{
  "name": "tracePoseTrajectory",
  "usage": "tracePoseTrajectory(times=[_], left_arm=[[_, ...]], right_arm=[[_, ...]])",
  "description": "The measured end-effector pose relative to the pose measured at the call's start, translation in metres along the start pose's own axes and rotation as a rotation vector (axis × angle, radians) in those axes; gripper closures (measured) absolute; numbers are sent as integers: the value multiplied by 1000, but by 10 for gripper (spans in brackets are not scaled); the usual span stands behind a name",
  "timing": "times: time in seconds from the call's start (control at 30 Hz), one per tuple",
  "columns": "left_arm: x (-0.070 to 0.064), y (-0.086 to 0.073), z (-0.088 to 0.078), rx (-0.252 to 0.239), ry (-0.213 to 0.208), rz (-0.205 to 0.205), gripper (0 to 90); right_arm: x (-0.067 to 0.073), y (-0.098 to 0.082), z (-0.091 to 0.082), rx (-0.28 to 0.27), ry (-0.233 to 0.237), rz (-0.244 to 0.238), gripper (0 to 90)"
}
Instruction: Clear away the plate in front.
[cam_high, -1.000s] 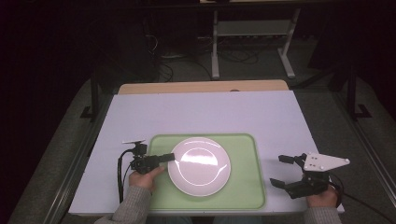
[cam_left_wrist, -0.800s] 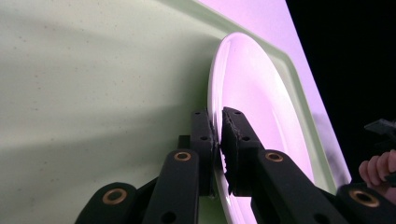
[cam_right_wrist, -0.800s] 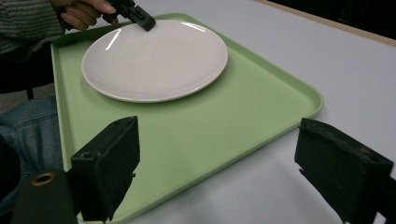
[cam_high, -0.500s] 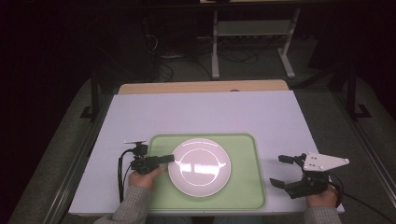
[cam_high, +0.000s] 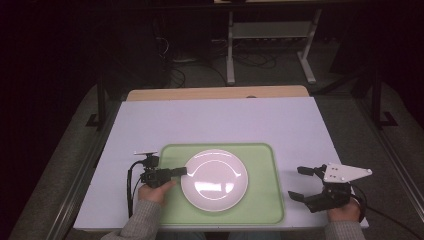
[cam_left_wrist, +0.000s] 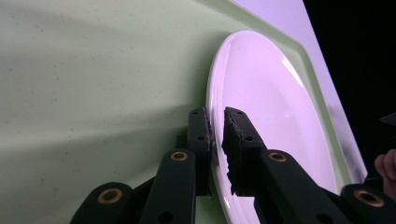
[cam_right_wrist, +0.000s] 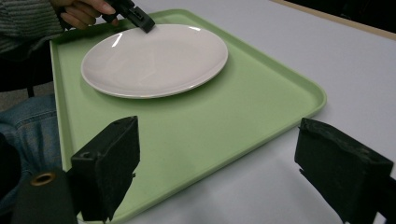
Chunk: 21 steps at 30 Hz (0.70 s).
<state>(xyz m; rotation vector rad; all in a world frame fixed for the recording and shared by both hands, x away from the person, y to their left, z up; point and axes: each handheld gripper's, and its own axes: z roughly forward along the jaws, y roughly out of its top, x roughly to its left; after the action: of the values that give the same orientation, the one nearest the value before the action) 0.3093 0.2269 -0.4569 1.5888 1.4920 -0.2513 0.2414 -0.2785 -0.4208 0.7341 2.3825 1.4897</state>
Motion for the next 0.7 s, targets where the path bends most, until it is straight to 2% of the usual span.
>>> tracePoseTrajectory(times=[0.17,0.27,0.3,0.33,0.47,0.57,0.7], left_arm=[[-1,1,-3,-5,10,27,791],[-3,3,-8,-26,21,65,754],[-3,3,-8,-26,21,65,750],[-4,5,-11,-32,30,91,745],[-6,8,-17,-43,27,121,721],[-10,11,-24,-56,34,182,709],[-13,12,-28,-71,20,210,699]], right_arm=[[1,0,1,2,3,-5,132],[0,0,-1,-2,1,-4,132],[0,0,0,-2,1,-4,132],[1,0,0,0,1,-3,132],[1,1,0,-3,1,-7,132],[1,1,0,-4,2,-7,132],[1,1,1,1,-1,-2,132]])
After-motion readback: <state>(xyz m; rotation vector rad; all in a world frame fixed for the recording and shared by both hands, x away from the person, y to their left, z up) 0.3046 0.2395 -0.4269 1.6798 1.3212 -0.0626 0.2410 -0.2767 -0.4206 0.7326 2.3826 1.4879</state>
